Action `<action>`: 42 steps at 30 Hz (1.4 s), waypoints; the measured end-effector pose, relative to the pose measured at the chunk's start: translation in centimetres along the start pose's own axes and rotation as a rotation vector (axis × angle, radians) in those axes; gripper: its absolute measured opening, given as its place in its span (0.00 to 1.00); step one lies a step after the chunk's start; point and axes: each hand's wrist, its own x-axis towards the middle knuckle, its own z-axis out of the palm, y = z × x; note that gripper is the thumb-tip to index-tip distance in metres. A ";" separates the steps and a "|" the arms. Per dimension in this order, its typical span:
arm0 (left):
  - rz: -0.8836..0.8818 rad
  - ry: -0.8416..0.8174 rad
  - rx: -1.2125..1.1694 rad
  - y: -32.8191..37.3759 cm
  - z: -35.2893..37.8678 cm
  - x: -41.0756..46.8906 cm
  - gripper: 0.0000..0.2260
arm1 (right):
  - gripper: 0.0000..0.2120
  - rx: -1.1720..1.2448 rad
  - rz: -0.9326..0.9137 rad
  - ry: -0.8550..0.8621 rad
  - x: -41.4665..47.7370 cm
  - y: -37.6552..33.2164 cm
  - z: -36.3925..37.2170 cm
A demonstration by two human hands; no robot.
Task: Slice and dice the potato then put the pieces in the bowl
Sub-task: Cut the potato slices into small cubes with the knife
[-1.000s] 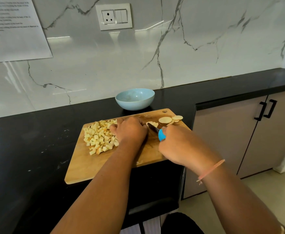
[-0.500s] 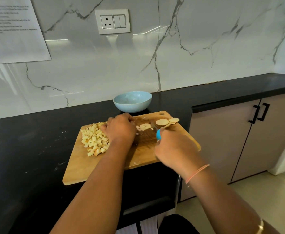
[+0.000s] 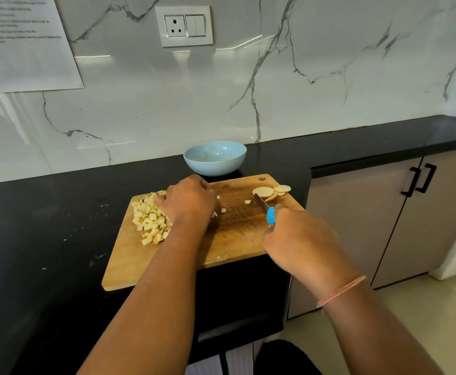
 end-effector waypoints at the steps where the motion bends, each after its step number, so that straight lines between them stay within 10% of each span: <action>1: 0.000 0.000 0.008 0.0 0.1 0.0 0.08 | 0.18 -0.006 -0.007 -0.002 -0.1 0.0 0.0; 21: 0.060 0.071 -0.169 -0.1 0.1 -0.1 0.08 | 0.21 0.143 -0.157 0.022 2.0 -0.1 1.1; 32: 0.084 0.037 -0.271 0.2 0.0 -0.5 0.26 | 0.20 0.241 -0.178 0.007 0.1 0.7 0.7; 42: 0.261 0.041 -0.202 1.5 0.8 -1.4 0.10 | 0.13 0.486 -0.063 0.317 7.1 4.0 1.4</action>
